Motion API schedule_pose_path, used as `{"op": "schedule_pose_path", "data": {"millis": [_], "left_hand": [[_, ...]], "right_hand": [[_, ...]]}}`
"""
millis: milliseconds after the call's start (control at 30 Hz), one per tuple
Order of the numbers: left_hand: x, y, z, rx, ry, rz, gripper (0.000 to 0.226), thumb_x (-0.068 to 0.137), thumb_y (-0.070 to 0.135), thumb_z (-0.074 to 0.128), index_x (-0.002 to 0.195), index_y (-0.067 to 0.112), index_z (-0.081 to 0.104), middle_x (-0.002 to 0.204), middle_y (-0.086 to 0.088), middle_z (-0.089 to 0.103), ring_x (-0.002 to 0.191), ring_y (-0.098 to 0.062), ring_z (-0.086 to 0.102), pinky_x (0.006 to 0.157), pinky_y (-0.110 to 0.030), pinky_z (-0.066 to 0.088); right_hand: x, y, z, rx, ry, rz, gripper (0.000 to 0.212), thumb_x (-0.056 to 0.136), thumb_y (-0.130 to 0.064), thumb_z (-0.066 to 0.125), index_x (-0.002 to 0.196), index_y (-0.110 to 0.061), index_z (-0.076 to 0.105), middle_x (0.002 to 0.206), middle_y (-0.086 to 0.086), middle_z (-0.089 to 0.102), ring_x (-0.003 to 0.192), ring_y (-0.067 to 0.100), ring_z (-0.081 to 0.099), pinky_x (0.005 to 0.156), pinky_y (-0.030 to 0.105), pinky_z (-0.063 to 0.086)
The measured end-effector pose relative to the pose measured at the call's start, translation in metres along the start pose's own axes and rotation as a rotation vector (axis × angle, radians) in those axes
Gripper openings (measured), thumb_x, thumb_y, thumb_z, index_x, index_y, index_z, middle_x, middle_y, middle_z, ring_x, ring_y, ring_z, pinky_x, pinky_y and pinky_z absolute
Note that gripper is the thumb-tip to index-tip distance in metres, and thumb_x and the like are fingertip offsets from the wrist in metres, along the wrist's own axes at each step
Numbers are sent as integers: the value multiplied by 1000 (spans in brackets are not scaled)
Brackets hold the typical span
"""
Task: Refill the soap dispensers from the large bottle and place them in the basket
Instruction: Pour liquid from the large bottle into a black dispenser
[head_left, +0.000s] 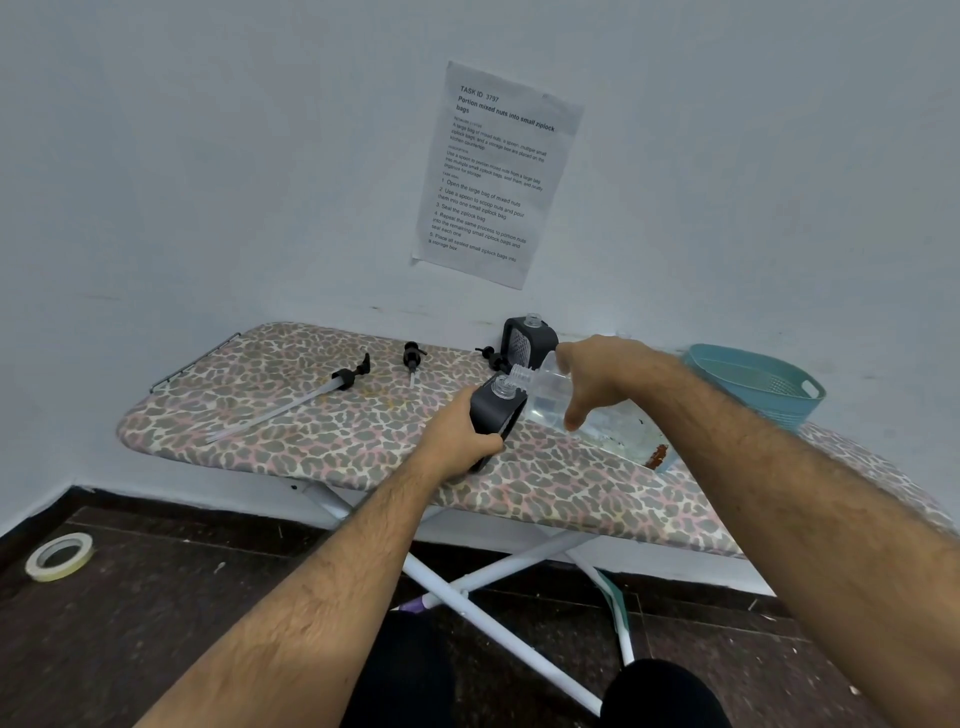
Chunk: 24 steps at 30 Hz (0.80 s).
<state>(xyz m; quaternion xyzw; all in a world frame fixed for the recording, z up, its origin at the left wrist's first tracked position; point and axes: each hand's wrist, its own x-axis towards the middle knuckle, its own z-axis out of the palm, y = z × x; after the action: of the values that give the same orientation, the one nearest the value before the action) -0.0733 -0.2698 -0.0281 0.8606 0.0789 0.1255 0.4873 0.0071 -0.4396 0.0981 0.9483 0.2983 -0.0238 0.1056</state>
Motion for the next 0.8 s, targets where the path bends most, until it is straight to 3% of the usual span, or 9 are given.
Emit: {"op": "schedule_pose_path", "data": {"millis": [800], "left_hand": [[-1,0,-1,-3,2,-3,62,75,17,70,132,19,45,112,1,64,99,-19,62,88,-43,54]], "right_hand": [[2,-1,0,9,-5,0,80,62,-50,87,126,-24,47,117,-2,61,101,21,56,82,38,51]]}}
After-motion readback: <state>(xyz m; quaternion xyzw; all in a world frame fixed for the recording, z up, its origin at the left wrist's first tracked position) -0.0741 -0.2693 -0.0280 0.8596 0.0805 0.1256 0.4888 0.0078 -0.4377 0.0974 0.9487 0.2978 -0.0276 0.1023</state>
